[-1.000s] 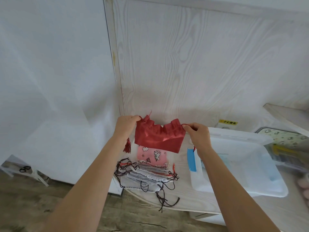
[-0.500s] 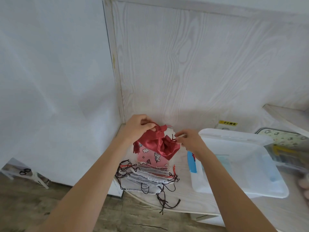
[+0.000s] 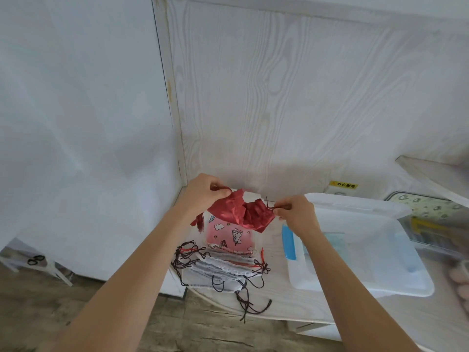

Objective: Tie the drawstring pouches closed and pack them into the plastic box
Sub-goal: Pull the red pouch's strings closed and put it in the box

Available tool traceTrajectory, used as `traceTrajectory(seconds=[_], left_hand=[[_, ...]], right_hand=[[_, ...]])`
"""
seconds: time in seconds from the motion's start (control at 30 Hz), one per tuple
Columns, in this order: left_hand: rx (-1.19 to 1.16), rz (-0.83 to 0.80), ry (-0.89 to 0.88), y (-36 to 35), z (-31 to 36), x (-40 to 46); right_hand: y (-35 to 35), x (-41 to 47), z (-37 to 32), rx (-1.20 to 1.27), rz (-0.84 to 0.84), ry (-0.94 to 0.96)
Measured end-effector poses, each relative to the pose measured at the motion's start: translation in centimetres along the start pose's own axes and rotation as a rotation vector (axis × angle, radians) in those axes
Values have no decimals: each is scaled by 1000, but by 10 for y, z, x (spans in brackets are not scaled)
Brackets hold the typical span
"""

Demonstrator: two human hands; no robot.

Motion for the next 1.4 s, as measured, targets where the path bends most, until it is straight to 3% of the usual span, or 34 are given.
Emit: traceTrajectory(seconds=[0.13, 0.3, 0.43, 0.57, 0.63, 0.8, 1.03, 1.27, 1.33, 1.4], left_hand=[[-44, 52, -26, 2, 5, -1], [-286, 29, 66, -1, 10, -3], [-315, 76, 103, 4, 13, -5], [-637, 113, 310, 1, 15, -1], [-638, 132, 356, 1, 17, -3], [-718, 223, 257, -2, 6, 0], [-848, 325, 317, -4, -9, 3], [-1021, 515, 390, 1, -23, 7], [-1034, 563, 382, 3, -25, 9], [-1196, 558, 346, 2, -25, 10]], right_hand=[[3, 0, 2, -17, 21, 13], [4, 2, 8, 77, 35, -56], [6, 2, 10, 36, 71, -35], [6, 2, 9, -58, 105, 8], [7, 2, 7, -40, 108, 17], [2, 7, 9, 114, 69, -57], [2, 0, 3, 211, 35, -26], [9, 5, 11, 291, 164, -101], [12, 5, 14, 370, 185, -126], [12, 5, 14, 559, 163, -161]])
Point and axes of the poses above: each hand's wrist, its own x-axis towards the middle knuckle, its own y-axis out of the back of the hand, z = x × y, the point moved 2 cm from there along x, towards the middle knuckle, and after that the axes turned 6 degrees about -x, right-handed, at the moved point
